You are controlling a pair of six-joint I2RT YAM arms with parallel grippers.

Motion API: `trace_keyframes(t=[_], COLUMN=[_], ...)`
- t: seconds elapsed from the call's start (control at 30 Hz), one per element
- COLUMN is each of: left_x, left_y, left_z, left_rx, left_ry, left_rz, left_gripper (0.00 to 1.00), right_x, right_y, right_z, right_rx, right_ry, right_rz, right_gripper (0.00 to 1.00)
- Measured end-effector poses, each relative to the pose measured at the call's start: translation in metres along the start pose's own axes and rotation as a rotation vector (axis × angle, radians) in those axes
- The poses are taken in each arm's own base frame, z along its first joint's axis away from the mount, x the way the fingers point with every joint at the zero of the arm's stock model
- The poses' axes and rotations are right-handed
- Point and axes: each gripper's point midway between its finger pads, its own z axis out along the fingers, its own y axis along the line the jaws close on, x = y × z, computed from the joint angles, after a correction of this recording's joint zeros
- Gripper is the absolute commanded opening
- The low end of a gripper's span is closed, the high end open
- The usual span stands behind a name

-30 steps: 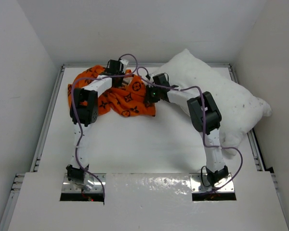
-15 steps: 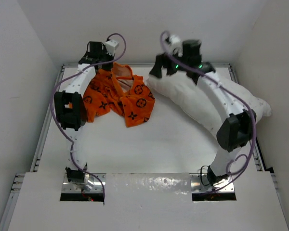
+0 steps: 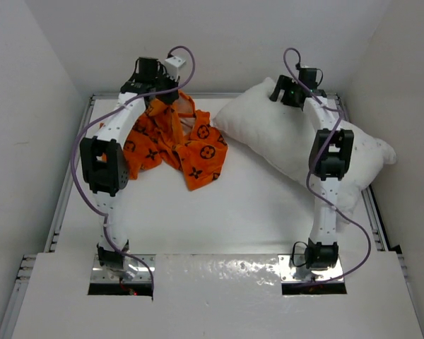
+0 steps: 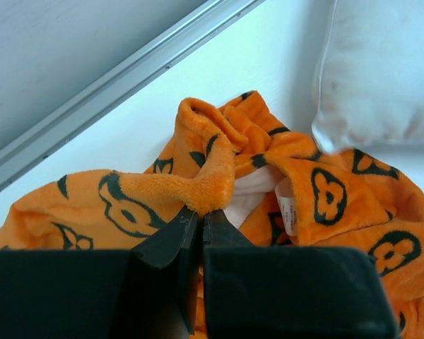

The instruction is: Put the pillow into the pillowcase

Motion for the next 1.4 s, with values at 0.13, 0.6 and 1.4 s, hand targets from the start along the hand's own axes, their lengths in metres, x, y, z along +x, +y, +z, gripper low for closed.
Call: trace_keyframes(t=[0.13, 0.6, 1.4], left_x=[0.001, -0.033, 0.051], left_y=[0.003, 0.009, 0.001], left_z=[0.000, -0.007, -0.051], left_rx=[-0.017, -0.028, 0.253], left_ry=[0.004, -0.071, 0.112], left_rz=[-0.023, 0.014, 0.047], left_gripper=[0.00, 0.00, 0.00], right_x=[0.024, 0.079, 0.126], right_y=[0.023, 0.220, 0.262], right_z=[-0.002, -0.204, -0.174], right_rx=[-0.171, -0.770, -0.979], right_ry=[0.045, 0.137, 0.165], right_rz=[-0.028, -0.440, -0.283], right_gripper=[0.01, 0.00, 0.00])
